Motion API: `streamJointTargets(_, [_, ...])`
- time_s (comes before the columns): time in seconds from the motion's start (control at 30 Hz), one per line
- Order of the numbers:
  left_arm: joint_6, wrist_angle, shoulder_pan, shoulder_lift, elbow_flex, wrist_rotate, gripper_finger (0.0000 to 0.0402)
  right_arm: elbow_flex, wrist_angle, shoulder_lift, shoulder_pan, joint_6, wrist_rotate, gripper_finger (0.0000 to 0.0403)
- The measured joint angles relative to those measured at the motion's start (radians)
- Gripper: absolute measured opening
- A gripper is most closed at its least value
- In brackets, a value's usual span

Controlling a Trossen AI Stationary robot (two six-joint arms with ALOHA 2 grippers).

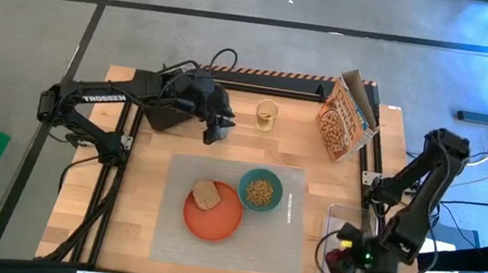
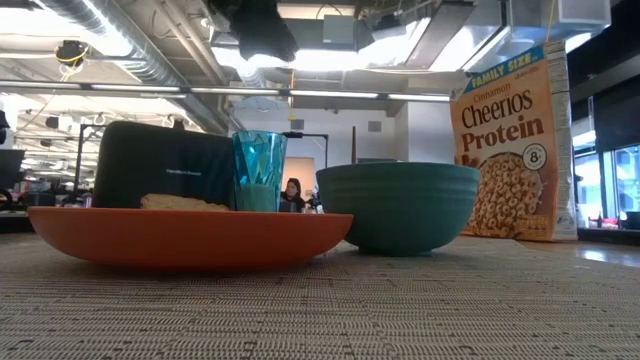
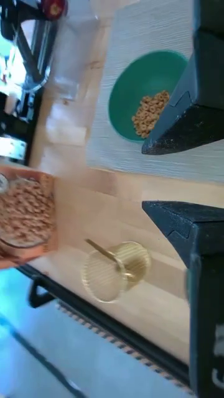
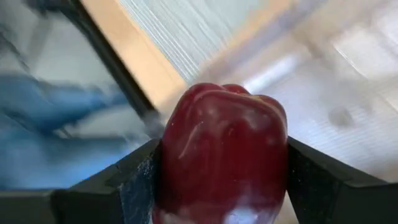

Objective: Arrange a breakfast setting
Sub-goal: Put the apple on the placemat

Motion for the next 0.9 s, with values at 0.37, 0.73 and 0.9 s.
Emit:
streamJointTargets(0.37, [0.122, 0.239, -0.079, 0.0, 0.0, -0.004, 0.0125, 0.077, -0.091, -0.168, -0.066, 0.03, 0.669, 0.0271])
streamJointTargets(0.73, [0.506, 0.612, -0.273, 0.035, 0.001, -0.19, 0.0125, 0.077, 0.023, -0.216, -0.474, 0.215, 0.901, 0.0276])
streamJointTargets(0.9, [0.505, 0.75, -0.314, 0.076, 0.0, -0.304, 0.0125, 0.077, 0.291, -0.189, -0.623, 0.024, 0.951, 0.028])
